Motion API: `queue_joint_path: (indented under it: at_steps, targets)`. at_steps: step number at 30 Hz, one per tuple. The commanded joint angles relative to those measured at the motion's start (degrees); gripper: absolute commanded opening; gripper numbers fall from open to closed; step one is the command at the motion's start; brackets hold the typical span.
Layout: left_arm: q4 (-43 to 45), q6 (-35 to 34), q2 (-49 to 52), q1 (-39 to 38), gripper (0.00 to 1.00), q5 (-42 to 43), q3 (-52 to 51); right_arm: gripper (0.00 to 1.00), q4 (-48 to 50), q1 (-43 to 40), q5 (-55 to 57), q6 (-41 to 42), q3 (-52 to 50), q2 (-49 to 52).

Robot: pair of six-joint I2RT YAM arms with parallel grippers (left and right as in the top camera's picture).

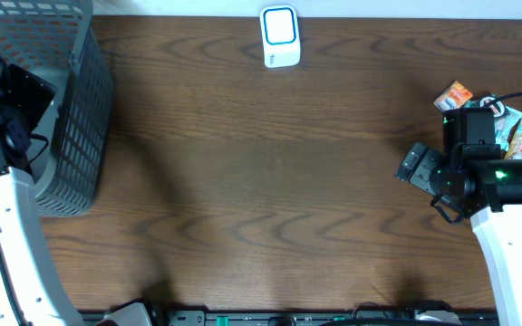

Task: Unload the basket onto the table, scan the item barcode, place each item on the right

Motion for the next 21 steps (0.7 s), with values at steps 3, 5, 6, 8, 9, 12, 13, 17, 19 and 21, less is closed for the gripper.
queue_joint_path:
  at_steps: [3, 5, 6, 8, 9, 12, 13, 17, 19, 21]
  targets:
    - [0.0, -0.26, 0.02, 0.2, 0.98, -0.52, 0.35, 0.99, -1.25, 0.22, 0.07, -0.72, -0.37, -0.52]
    - [0.0, -0.26, 0.02, 0.2, 0.98, -0.52, 0.35, 0.99, -1.07, 0.22, 0.07, -0.7, -0.66, -0.52]
    - [0.0, -0.26, 0.02, 0.2, 0.98, -0.52, 0.35, 0.99, -0.37, 0.22, 0.09, -0.74, -1.11, -0.55]
    - [0.0, -0.26, 0.02, 0.2, 0.98, -0.52, 0.35, 0.99, 2.25, 0.17, 0.09, -2.32, -3.17, -2.16]
    - [0.0, -0.26, 0.02, 0.2, 0.98, -0.52, 0.35, 0.99, 4.04, 0.17, 0.07, -3.04, -4.57, -3.21]
    - [0.0, -0.26, 0.02, 0.2, 0.98, -0.52, 0.35, 0.99, 10.38, 0.22, 0.02, -5.35, -10.27, -7.08]
    - [0.0, -0.26, 0.02, 0.2, 0.98, -0.52, 0.35, 0.99, 12.48, 0.22, 0.0, -6.25, -12.37, -8.66]
    - [0.0, -0.26, 0.02, 0.2, 0.98, -0.52, 0.35, 0.99, 22.34, 0.2, -2.49, -13.75, -23.12, -17.55]
    - [0.0, -0.26, 0.02, 0.2, 0.98, -0.5, 0.35, 0.99, 29.27, 0.2, -3.15, -17.09, -30.4, -25.11]
    - [0.0, -0.26, 0.02, 0.2, 0.98, -0.52, 0.35, 0.99, 33.11, 0.15, -3.13, -17.92, -34.75, -30.56]
